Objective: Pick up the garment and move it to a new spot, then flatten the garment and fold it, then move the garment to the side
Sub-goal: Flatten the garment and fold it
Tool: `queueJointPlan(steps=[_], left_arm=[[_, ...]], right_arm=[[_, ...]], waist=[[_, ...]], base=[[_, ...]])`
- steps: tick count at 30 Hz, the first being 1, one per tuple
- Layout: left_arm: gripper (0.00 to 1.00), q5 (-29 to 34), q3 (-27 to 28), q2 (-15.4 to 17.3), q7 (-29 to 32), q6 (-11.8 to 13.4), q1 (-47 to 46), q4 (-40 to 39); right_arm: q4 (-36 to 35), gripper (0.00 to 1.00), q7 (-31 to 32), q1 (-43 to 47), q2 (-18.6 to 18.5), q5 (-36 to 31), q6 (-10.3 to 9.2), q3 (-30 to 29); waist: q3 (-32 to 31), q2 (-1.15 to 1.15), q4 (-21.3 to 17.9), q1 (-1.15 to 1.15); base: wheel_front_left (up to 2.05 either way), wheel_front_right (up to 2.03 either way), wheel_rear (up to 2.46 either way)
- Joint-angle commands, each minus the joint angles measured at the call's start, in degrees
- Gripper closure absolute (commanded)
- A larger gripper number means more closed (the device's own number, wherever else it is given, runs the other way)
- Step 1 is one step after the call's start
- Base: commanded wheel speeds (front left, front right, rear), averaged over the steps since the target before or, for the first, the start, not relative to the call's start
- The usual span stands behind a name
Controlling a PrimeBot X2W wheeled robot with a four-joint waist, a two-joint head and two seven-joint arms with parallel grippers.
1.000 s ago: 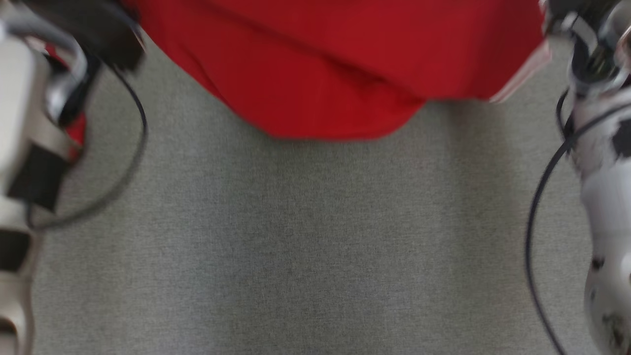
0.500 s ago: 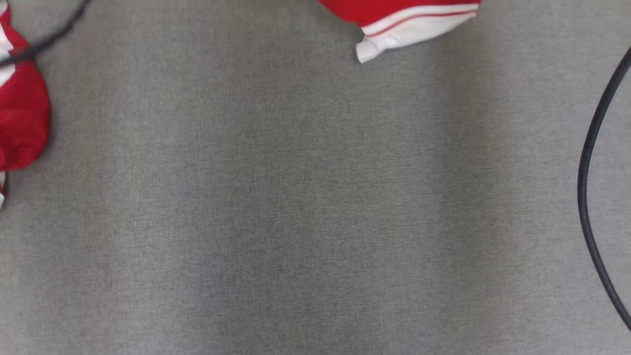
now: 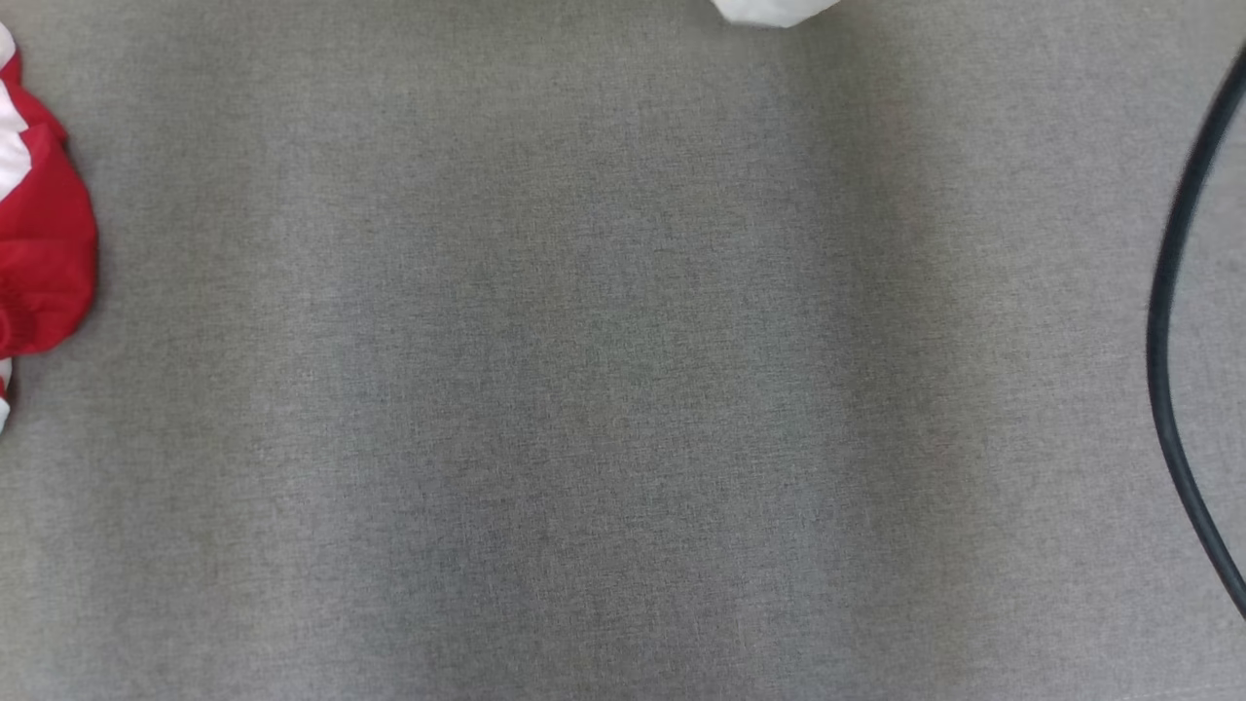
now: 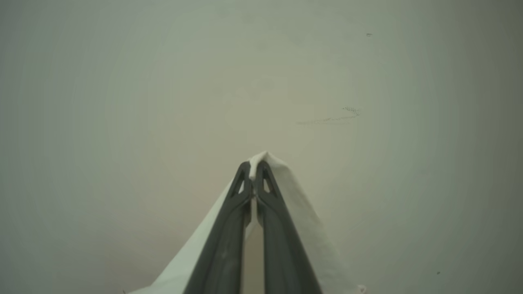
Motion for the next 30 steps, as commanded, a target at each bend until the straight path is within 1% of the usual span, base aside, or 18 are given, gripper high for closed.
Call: queueJointPlan(steps=[1, 2, 6, 9, 10, 14, 16, 19, 20, 21, 25, 26, 27, 29, 30], left_arm=[[1.00, -1.02, 0.83, -0.56, -0.98, 0.13, -2.11, 0.52], [1.00, -0.23, -0.19, -0.81, -1.00, 0.12, -1.87, 1.16], [1.00, -1.69, 0.34, -1.31, -2.00, 0.10, -2.52, 1.90], [1.00, -2.28, -0.13, -0.34, -2.24, 0.09, -1.59, 2.61], [1.00, -3.44, 0.82, -0.20, -2.34, 0.08, -1.69, 2.49], [1.00, -5.20, 0.96, 0.62, -2.62, 0.07, 0.38, 1.25], [1.00, -4.78, -0.28, 1.81, -2.59, 0.07, 2.26, -0.88], [1.00, -6.27, 0.58, 3.76, -2.63, 0.07, 6.03, -5.41], [1.00, -6.84, 1.05, 4.29, -2.64, 0.07, 7.27, -7.11], [1.00, -7.74, 1.75, 5.73, -2.65, 0.07, 10.81, -10.03], [1.00, -9.40, 3.81, 8.93, -2.60, 0.07, 20.08, -16.42], [1.00, -10.06, 4.64, 9.49, -2.60, 0.13, 22.64, -18.27], [1.00, -10.76, 5.23, 9.89, -2.61, 0.30, 25.11, -20.20], [1.00, -11.70, 5.46, 10.56, -2.61, 1.37, 31.66, -24.74], [1.00, -12.16, 5.81, 11.39, -2.61, 2.18, 34.57, -26.92]], right_arm=[[0.17, 1.00, -0.48, -1.70, -0.02, -0.61, 0.02, 0.11], [0.50, 1.00, -0.69, -1.51, 0.00, -0.80, 0.02, 0.23], [0.81, 1.00, -1.48, -2.32, 0.29, -0.03, 0.02, 0.57], [0.54, 1.00, -1.86, -1.81, 0.20, 1.07, 0.02, 1.01], [0.13, 1.00, -1.75, -1.91, 0.37, 1.78, 0.02, 1.30], [-2.11, 1.00, -1.23, 0.34, 0.99, 5.13, 0.02, 3.78], [-4.15, 1.00, -1.02, 2.57, 1.28, 7.41, 0.02, 5.88], [-8.85, 1.00, -0.46, 6.86, 0.99, 11.69, 0.02, 10.10], [-10.73, 1.00, -0.35, 8.63, 0.38, 13.71, 0.02, 11.22], [-14.59, 1.00, 0.11, 12.95, -0.67, 17.45, 0.02, 13.73], [-23.75, 1.00, 0.44, 23.68, -3.16, 25.74, 0.02, 18.42], [-26.06, 1.00, 0.57, 26.52, -4.33, 27.49, 0.02, 19.23], [-28.31, 1.00, 0.82, 29.35, -5.55, 29.05, 0.02, 19.97], [-32.78, 1.00, 0.96, 35.81, -7.74, 32.07, 0.02, 20.87], [-34.83, 1.00, 1.09, 39.03, -8.68, 33.44, 0.02, 21.08]], waist=[[0.64, -0.01, 0.45, 0.00], [0.95, -0.01, 0.58, 0.00], [3.49, -0.01, 1.58, 0.00], [5.18, -0.01, 1.99, 0.00], [5.91, -0.01, 2.05, 0.00], [8.10, -0.01, 2.14, 0.00], [8.14, -0.01, 1.90, 0.00], [7.37, -0.01, 1.34, 0.00], [7.08, -0.01, 1.19, 0.00], [6.45, -0.01, 0.78, 0.00], [3.68, -0.01, 0.18, 0.00], [2.68, -0.01, 0.18, 0.00], [1.64, -0.01, 0.25, 0.00], [-0.20, -0.01, 0.31, 0.00], [-0.95, -0.01, 0.25, 0.00]], base=[[0.00, 0.00, 0.00], [0.00, 0.00, 0.00], [0.00, 0.00, 0.00], [0.00, 0.00, 0.00], [0.00, 0.00, 0.00], [0.00, 0.00, 0.00], [0.00, 0.00, 0.00], [0.00, 0.00, 0.00], [0.00, 0.00, 0.00], [0.00, 0.00, 0.00], [0.00, 0.00, 0.00], [0.00, 0.00, 0.00], [0.00, 0.00, 0.00], [0.00, 0.00, 0.00], [0.00, 0.00, 0.00]])
